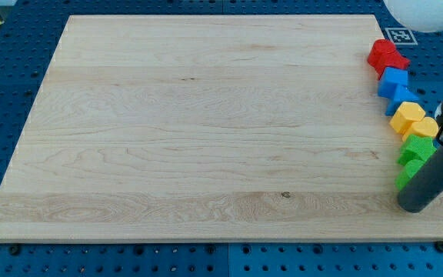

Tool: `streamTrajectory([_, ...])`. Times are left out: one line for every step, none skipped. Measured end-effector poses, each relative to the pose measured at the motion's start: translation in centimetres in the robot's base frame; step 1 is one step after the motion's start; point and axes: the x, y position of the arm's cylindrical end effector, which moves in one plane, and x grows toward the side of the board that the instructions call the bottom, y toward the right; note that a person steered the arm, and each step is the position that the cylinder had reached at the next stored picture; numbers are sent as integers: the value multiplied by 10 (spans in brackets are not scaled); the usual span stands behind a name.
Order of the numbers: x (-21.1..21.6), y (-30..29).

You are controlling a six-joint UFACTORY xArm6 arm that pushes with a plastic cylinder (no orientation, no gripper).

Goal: Separate the yellow hexagon from the yellow heart and blue triangle

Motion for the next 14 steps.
streamTrajectory([11,0])
streamTrajectory([32,8])
streamTrajectory([29,52])
streamTrajectory([-17,109])
streamTrajectory([-48,110])
streamTrajectory([-80,110])
streamTrajectory([-108,110])
streamTrajectory([-140,109])
streamTrajectory([-143,92])
streamTrajectory([-141,65])
streamTrajectory([-140,26])
streamTrajectory([-140,-13])
streamTrajectory([-148,-20])
streamTrajectory([-177,11])
